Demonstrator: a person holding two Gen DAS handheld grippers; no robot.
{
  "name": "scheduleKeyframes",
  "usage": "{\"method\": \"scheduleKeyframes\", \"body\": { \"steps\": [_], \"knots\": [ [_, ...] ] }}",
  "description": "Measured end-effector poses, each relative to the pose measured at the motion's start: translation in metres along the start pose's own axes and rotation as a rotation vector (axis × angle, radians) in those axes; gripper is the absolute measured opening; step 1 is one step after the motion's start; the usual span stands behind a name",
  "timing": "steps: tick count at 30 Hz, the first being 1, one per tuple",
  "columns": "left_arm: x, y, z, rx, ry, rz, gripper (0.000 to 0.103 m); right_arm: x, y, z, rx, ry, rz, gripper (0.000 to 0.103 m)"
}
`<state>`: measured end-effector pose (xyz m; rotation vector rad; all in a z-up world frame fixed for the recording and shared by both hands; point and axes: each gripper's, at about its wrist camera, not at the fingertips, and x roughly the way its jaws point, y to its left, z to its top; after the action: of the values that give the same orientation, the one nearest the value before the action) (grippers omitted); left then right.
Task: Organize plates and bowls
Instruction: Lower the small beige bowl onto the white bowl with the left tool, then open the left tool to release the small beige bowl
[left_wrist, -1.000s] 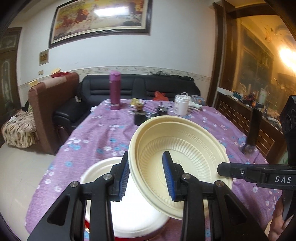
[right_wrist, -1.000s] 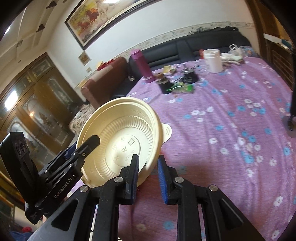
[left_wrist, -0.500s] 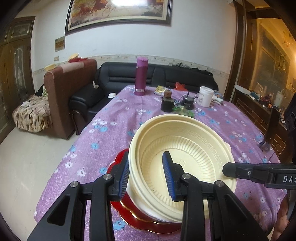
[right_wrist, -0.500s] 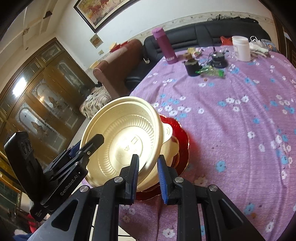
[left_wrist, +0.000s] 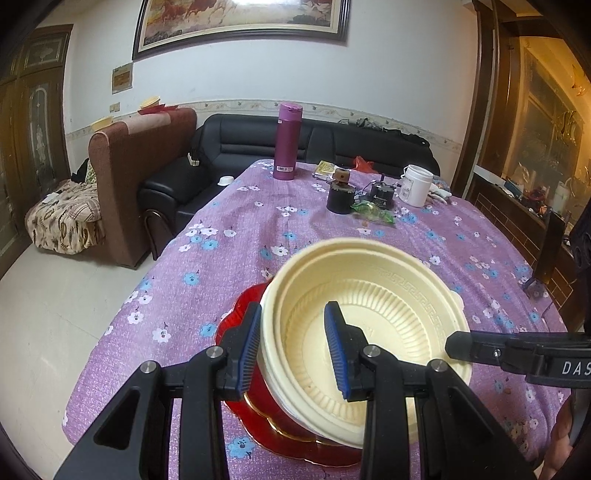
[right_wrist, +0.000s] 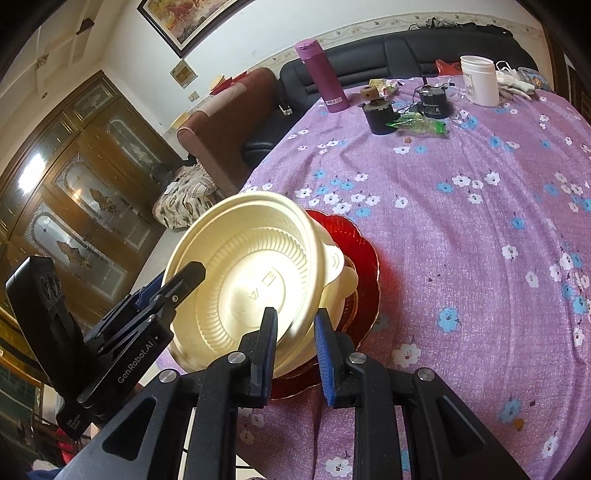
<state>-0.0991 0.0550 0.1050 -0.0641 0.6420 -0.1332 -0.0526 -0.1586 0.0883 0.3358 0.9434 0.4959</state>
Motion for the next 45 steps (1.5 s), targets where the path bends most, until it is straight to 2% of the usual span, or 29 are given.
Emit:
{"method": "scheduleKeyframes", "body": {
  "steps": [16, 18, 20, 23, 27, 31, 34, 39, 42, 45],
  "knots": [
    [0.004, -0.003, -0.003, 0.01, 0.01, 0.024, 0.033, -0.001, -0.003, -0.008, -0.011, 0.007, -0.008, 0.025],
    [0.005, -0.003, -0.003, 0.013, 0.013, 0.029, 0.033, -0.001, -0.004, -0.009, -0.007, 0.012, -0.001, 0.026],
    [0.005, -0.004, -0.004, 0.014, 0.013, 0.031, 0.034, -0.002, -0.005, -0.009, -0.01, 0.01, 0.001, 0.033],
    [0.005, -0.004, -0.003, 0.014, 0.013, 0.033, 0.035, -0.004, -0.006, -0.011, -0.009, 0.005, 0.001, 0.037],
    [0.006, -0.001, -0.004, 0.006, 0.015, 0.041, 0.043, -0.009, -0.008, -0.013, -0.007, -0.002, 0.006, 0.037],
    [0.008, 0.001, -0.003, 0.002, 0.022, 0.055, 0.046, -0.019, -0.012, -0.017, -0.011, -0.023, -0.005, 0.04],
    [0.007, 0.002, -0.002, -0.007, 0.02, 0.052, 0.052, -0.028, -0.02, -0.018, 0.01, -0.036, -0.012, 0.043],
    [0.005, -0.001, 0.003, -0.005, 0.006, 0.059, 0.055, -0.046, -0.036, -0.022, 0.047, -0.067, -0.026, 0.046],
    [0.002, -0.001, 0.008, -0.019, -0.007, 0.059, 0.062, -0.056, -0.047, -0.024, 0.07, -0.082, -0.036, 0.048],
    [0.0, -0.002, 0.011, -0.024, -0.022, 0.059, 0.064, -0.064, -0.057, -0.028, 0.096, -0.095, -0.049, 0.051]
  ]
}}
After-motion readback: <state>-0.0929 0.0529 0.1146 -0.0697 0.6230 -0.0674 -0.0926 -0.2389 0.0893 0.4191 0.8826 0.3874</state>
